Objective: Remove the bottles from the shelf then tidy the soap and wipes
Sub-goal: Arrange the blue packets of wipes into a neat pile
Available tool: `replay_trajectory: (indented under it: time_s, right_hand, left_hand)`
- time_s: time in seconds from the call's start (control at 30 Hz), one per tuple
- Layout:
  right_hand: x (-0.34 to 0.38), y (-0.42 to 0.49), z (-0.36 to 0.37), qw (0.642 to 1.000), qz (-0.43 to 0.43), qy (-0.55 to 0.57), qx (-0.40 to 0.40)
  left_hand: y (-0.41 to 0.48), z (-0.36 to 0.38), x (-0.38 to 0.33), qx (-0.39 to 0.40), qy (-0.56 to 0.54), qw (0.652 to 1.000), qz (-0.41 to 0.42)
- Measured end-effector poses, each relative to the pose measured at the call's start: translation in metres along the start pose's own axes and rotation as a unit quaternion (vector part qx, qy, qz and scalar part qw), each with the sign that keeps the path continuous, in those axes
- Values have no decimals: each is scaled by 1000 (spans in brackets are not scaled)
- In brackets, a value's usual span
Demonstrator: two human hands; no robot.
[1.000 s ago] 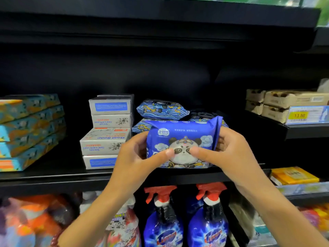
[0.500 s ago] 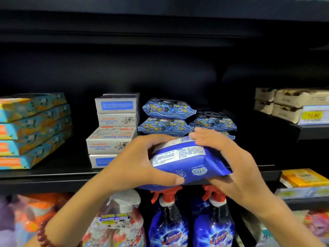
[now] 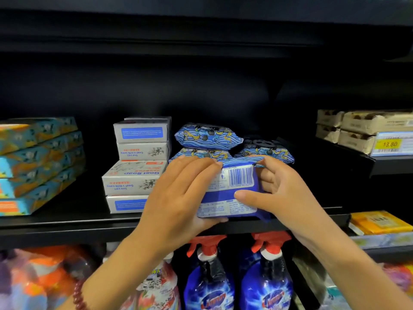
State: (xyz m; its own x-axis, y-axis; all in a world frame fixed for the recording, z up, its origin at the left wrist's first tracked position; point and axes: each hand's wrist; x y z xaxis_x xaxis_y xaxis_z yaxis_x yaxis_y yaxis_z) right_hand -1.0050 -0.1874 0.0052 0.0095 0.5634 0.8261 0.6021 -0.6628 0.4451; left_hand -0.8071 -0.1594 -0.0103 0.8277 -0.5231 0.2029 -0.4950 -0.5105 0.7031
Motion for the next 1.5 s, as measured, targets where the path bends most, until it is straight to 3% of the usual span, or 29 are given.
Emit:
replay_trajectory:
  time_s: [0.17, 0.27, 0.33, 0.43, 0.53, 0.7, 0.87, 1.1, 1.5]
  right_hand:
    - [-8, -5, 1, 991, -100, -77, -31]
    - [-7, -8, 2, 977, -163, -141, 3]
    - [-9, -8, 3, 960, -216, -175, 19]
    - [-16, -5, 2, 949, -246, -197, 33]
    - [-25, -8, -4, 939, -207, -271, 34]
    - [-36, -18, -17, 943, -56, -329, 3]
    - [-47, -24, -20, 926, 52, -370, 55]
    - [-50, -29, -18, 918, 72, -387, 43]
    - [-53, -31, -17, 912, 66, -402, 44]
  left_hand:
    - [2, -30, 0, 24, -110, 993, -42]
    - [6, -44, 3, 115, -206, 964, -126]
    - [5, -41, 7, 183, -251, 940, -139]
    - [2, -32, 7, 187, -299, 924, -148]
    - [0, -26, 6, 165, -288, 928, -166]
    - [1, -16, 6, 200, -105, 962, -156]
    - [-5, -9, 6, 193, -30, 973, -126]
    - [-13, 7, -6, 96, -31, 991, -92]
    - [-5, 10, -2, 120, 1, 986, -116]
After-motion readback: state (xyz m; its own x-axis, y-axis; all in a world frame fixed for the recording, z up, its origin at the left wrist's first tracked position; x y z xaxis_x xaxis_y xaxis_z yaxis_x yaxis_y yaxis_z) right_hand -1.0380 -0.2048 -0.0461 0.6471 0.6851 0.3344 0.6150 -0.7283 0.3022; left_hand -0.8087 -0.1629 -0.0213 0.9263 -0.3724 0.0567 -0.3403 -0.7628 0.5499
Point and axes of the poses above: each hand's wrist, its own y-axis towards the middle knuckle, its own z-axis out of the palm, x = y × z, and after that the axes turned 15 degrees about x, right-handed
